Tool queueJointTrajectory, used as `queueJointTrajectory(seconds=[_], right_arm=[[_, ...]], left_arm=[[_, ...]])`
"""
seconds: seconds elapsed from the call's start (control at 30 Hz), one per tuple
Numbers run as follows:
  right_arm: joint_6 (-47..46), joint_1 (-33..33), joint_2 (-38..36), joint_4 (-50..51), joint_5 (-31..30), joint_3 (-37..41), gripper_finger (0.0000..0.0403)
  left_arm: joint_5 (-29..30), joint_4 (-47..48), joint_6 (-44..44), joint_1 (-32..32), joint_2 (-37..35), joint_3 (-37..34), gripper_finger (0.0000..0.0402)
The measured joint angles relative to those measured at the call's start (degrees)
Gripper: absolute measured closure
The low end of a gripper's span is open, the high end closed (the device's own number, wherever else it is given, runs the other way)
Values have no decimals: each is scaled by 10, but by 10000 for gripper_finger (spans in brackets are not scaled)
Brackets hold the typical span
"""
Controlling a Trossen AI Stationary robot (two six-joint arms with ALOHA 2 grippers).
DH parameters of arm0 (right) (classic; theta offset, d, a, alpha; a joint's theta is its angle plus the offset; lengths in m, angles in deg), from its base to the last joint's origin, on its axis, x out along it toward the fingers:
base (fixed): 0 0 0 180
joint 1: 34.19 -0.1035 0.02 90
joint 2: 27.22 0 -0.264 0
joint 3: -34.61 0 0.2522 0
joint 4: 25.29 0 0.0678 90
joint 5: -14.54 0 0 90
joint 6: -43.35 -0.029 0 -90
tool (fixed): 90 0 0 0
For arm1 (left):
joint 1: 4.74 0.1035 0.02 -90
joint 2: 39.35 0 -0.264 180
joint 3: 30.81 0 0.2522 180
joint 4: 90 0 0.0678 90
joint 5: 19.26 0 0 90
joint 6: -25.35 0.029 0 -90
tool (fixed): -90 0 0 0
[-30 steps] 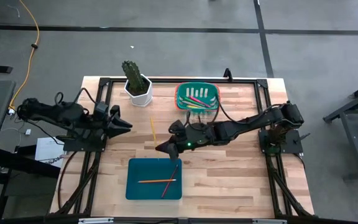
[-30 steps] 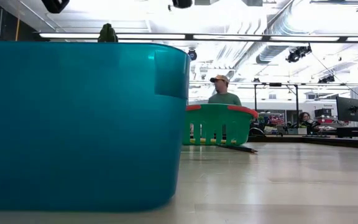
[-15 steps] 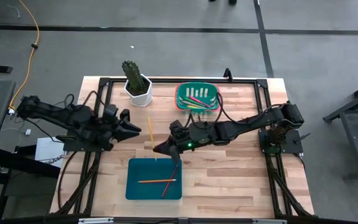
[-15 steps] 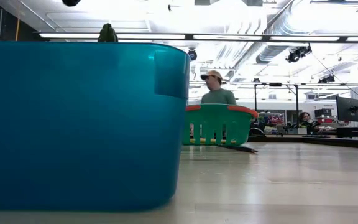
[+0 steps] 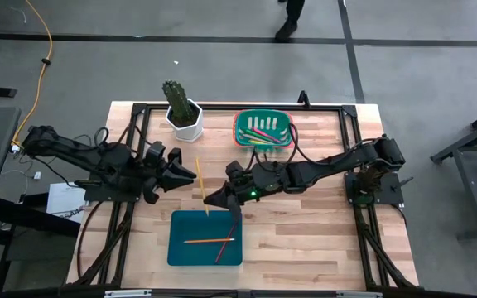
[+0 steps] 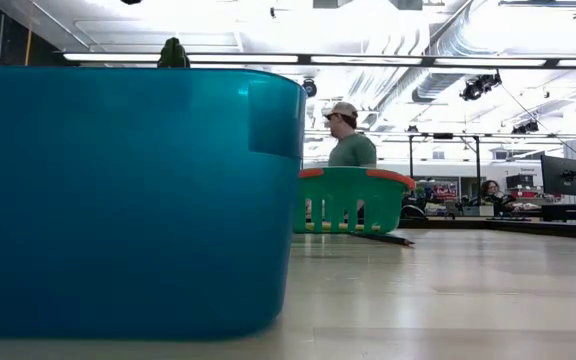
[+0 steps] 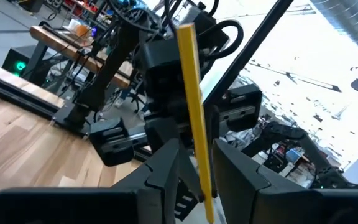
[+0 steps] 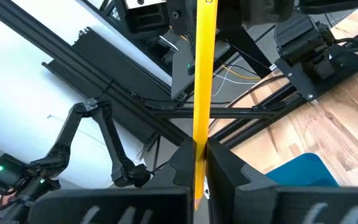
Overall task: Sort pens & pencils
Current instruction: Put the yellow pencil into the blue bin
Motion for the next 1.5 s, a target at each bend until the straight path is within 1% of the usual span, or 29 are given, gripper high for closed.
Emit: queueJointTrajectory(seconds=[0.13, 0.33, 0.93, 1.2, 1.5], right_arm=[[3, 0, 0, 0, 3, 0, 396], [3, 0, 0, 0, 8, 0, 396], [3, 0, 0, 0, 23, 0, 396], [4, 0, 0, 4, 25, 0, 396], [9, 1, 0, 4, 25, 0, 396]], left_arm=[[0, -5, -2, 0, 13, 0, 316], [0, -42, -2, 0, 25, 0, 316], [-1, -67, -2, 0, 39, 0, 316], [-17, -100, -6, 0, 62, 0, 316], [-18, -100, -6, 0, 65, 0, 316]])
